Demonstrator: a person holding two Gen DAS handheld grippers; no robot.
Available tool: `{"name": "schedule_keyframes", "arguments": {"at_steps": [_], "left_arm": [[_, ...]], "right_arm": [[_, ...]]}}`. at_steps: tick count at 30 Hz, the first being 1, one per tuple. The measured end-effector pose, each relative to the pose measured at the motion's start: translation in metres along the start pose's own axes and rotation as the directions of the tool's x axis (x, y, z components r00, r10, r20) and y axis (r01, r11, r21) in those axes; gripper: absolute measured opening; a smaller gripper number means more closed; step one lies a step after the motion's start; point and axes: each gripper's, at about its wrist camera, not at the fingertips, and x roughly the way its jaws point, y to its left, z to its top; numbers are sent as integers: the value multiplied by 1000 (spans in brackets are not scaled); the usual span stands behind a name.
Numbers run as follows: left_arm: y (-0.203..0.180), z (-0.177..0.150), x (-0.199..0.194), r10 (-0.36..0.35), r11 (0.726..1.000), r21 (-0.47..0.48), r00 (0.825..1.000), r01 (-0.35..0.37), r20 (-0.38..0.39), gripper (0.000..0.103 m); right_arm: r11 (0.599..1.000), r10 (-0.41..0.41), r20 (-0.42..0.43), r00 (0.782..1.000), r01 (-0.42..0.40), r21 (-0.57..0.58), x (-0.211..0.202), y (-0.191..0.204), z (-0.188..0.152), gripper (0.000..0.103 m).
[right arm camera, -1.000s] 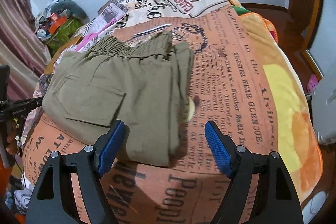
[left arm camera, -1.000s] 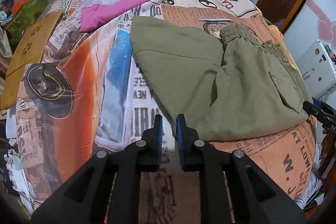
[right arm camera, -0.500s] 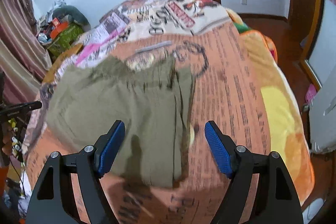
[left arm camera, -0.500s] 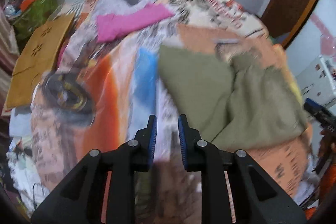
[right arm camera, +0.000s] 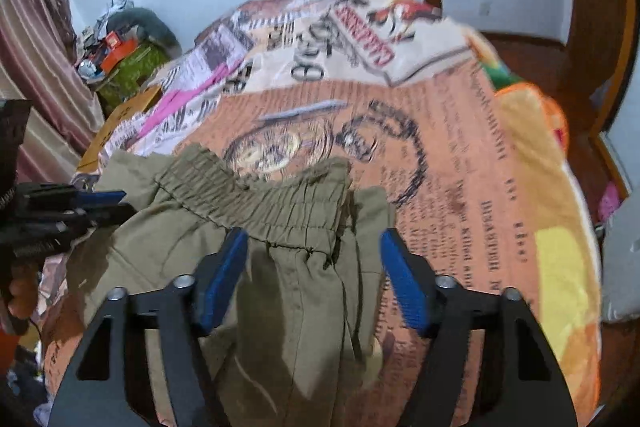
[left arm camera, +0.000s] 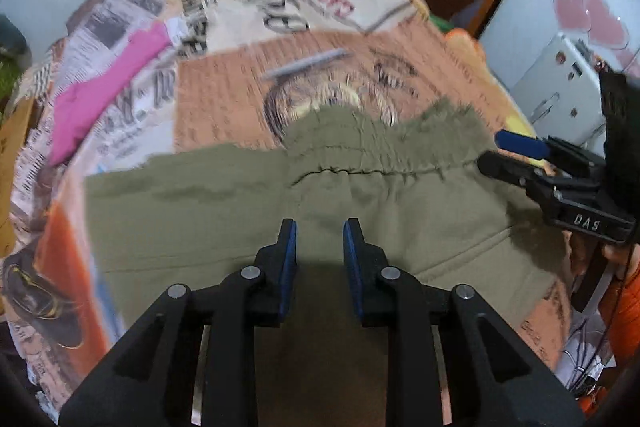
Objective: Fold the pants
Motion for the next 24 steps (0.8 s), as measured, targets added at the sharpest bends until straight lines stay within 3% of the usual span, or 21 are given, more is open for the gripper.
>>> {"name": "schedule_keyframes", "arguments": {"at_steps": [2,6,7,10,15,19,22,24], "left_arm": [[3,-4,9,4,1000,-9,1000,-4,-13,26],[0,-8,11,36,999,14,999,-36,-7,27],[0,-8,11,39,999,17,999,-39,-8,27],[-1,-9,15,39,999,15,999,-39,-7,28],[-3,-10,15,54,998,30,999,-53,-3,28],[20,-3,1,-17,999,-52,999,15,-38,29],[41,-3,-16,-12,996,-90,1000,10,-17,36],[47,-9,-23,-4,997,-83,1000,3,-17,41]], "right_arm": [[1000,25,-30,999,-25,-2,11,-2,-1,44],[997,23,-12,1000,-24,-78,10,4,-4,33],[995,8,5,1000,-8,-98,7,5,-4,24],[992,3,40,999,2,-128,0,6,-2,18],[986,-44,28,999,48,-159,14,7,-3,17],[990,-39,-4,999,38,-138,13,4,1,20],[995,-34,-41,999,31,-92,6,3,4,25],[997,-24,-3,1000,23,-68,-6,4,5,26]]}}
